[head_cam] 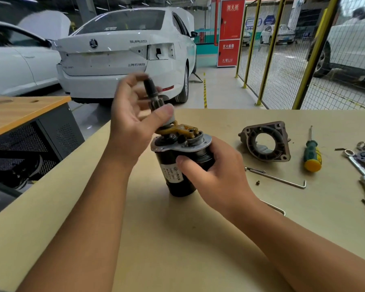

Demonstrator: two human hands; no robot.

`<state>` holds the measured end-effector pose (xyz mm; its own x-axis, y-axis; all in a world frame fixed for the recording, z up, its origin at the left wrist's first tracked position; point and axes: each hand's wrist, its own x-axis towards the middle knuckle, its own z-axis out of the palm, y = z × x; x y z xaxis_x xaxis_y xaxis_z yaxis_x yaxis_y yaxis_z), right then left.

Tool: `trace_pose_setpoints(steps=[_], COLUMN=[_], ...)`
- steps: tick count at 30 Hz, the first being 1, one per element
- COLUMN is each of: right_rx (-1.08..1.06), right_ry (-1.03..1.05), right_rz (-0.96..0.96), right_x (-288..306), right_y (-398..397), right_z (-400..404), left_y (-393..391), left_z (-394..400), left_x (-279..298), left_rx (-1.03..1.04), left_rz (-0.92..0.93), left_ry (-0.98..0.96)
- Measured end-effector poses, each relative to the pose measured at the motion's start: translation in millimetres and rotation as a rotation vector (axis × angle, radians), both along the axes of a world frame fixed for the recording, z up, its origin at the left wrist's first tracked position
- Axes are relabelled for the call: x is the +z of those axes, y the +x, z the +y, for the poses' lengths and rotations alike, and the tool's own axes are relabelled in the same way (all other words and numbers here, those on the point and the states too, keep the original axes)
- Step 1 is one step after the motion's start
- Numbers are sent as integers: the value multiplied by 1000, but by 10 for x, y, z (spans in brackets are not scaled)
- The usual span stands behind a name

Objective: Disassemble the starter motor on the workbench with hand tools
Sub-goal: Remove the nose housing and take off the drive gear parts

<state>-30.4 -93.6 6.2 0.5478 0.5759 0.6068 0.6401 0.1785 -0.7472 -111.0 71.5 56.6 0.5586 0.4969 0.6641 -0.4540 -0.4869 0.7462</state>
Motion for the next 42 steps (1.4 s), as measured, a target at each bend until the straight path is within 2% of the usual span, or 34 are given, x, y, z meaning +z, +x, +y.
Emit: trace_pose_setpoints(steps=[2,4,6,9,15,22,28,31,36,42], right_rx=[-47,-64,-31,-31,-33,-132,-148,-126,84,-18], right_ry=[-16,-19,8,46,62,35,77,84,-9,95], right_rz=[12,118,207,198,105,-39,1,36,126,114], right_x=[-6,-6,14,101,153,153,103,108,38,105], right_y=[6,15,39,57,56,47,51,73,214,216], right_z=[-12,-17,-14,-14,-40,-39,-7,1,-171,-129], left_y=[-60,-90,-118,-185,-183,-132,-52,6,-41,-61], left_z=[-62,-123,-177,-214,-324,-385,-386,-433,-297,-196], left_x=[89,162,211,258,284,272,200,180,227,196], left_rx=[158,237,243,227,281,295,382,342,170,163], left_rz=[41,110,254,427,502,430,387,406,362,367], left_ry=[339,665,811,837,930,920,918,858,758,703])
